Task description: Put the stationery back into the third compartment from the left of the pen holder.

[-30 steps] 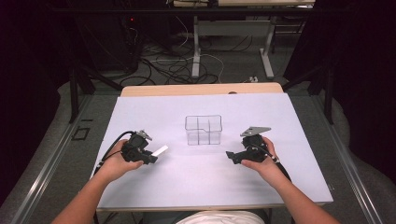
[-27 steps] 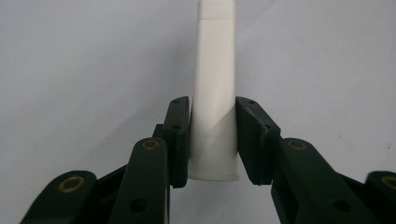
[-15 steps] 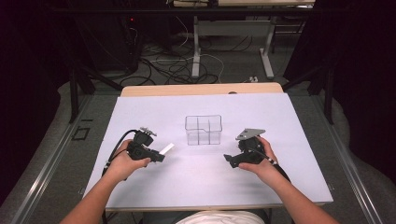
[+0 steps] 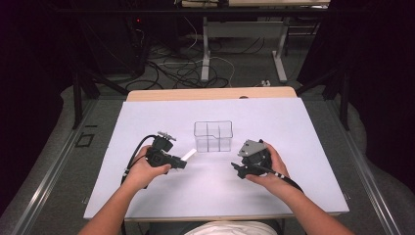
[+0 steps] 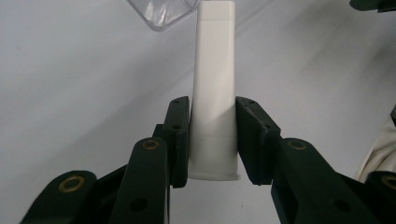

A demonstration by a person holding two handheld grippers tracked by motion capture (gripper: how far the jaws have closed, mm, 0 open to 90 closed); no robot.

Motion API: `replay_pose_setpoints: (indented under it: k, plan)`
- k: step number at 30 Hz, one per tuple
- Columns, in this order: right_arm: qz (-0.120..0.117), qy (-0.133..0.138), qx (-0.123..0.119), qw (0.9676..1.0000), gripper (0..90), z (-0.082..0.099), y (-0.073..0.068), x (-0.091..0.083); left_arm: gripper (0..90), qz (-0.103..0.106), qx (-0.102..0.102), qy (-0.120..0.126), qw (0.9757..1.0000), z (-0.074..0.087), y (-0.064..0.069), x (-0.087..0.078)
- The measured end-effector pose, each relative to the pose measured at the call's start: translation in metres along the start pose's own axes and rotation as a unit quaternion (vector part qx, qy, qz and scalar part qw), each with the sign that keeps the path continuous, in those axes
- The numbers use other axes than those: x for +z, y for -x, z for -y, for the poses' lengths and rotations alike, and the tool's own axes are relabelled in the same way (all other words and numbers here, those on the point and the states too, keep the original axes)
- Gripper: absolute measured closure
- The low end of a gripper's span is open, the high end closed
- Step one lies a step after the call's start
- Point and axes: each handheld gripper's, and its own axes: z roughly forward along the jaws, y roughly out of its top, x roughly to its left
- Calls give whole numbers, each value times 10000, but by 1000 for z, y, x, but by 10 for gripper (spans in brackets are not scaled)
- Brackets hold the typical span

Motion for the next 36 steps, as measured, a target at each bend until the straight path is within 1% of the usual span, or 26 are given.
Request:
replay_pose_setpoints:
  k: [3,8,9,10,12,13,14,15,16,17,19,20,21,22,23,25,26,27,28,29,30,31,32,34,35,36]
  plan:
    - [35,49,-223,9997,216,-3,-5,-1,671,53,69,-35,10000,-4,5,5]
    - [-46,131,-518,9986,267,-6,-11,-1,670,132,128,-60,9998,-9,15,12]
    - [-67,146,-632,9979,273,-6,-11,-1,671,150,166,-75,9997,-10,16,14]
    - [-88,155,-685,9975,277,-7,-13,-1,670,178,195,-83,9996,-11,17,15]
    - [-98,165,-890,9958,296,-8,-16,-1,671,200,194,-100,9996,-12,19,19]
    - [-92,232,-1060,9940,305,-7,-17,0,671,214,213,-124,9995,-13,21,20]
    - [-35,235,-1172,9928,307,-7,-20,0,671,221,237,-150,9994,-14,22,22]
    - [-33,281,-1366,9902,309,-7,-21,0,670,234,239,-147,9993,-14,23,23]
    - [5,284,-1463,9888,316,-7,-24,0,671,249,249,-166,9992,-15,24,25]
    - [47,305,-1621,9863,318,-7,-27,0,671,255,251,-174,9992,-15,25,26]
    - [107,396,-1947,9800,318,-7,-32,1,671,281,273,-182,9991,-16,27,29]
    - [167,437,-2097,9766,318,-7,-34,2,671,294,247,-179,9991,-16,28,31]
    - [135,414,-2255,9733,318,-7,-36,2,671,312,265,-183,9990,-16,29,32]
    - [181,386,-2418,9694,319,-7,-38,2,671,325,285,-204,9989,-16,29,33]
    - [169,423,-2480,9677,324,-7,-41,3,671,333,265,-219,9989,-16,30,35]
    - [127,429,-2784,9594,348,-7,-45,5,670,350,279,-224,9987,-15,31,37]
    - [136,421,-2894,9562,355,-7,-47,4,671,372,254,-223,9987,-15,31,38]
    - [150,531,-3141,9478,359,-7,-47,6,671,375,248,-234,9987,-15,31,39]
    - [169,527,-3190,9462,360,-7,-49,6,671,370,262,-246,9987,-15,31,39]
    - [163,562,-3176,9464,361,-6,-51,6,671,379,317,-266,9984,-15,31,40]
    - [226,532,-3271,9432,365,-6,-52,6,671,393,231,-249,9986,-14,32,41]
    - [204,557,-3377,9394,367,-6,-52,6,671,409,225,-255,9986,-15,32,41]
    - [241,571,-3381,9391,368,-5,-54,7,671,424,207,-249,9986,-15,33,42]
    - [286,629,-3501,9342,369,-5,-55,7,671,451,215,-271,9984,-15,34,42]
    - [337,583,-3539,9328,370,-6,-56,6,671,461,212,-262,9984,-16,35,43]
    - [321,640,-3615,9296,375,-7,-56,7,670,466,209,-269,9983,-16,36,44]
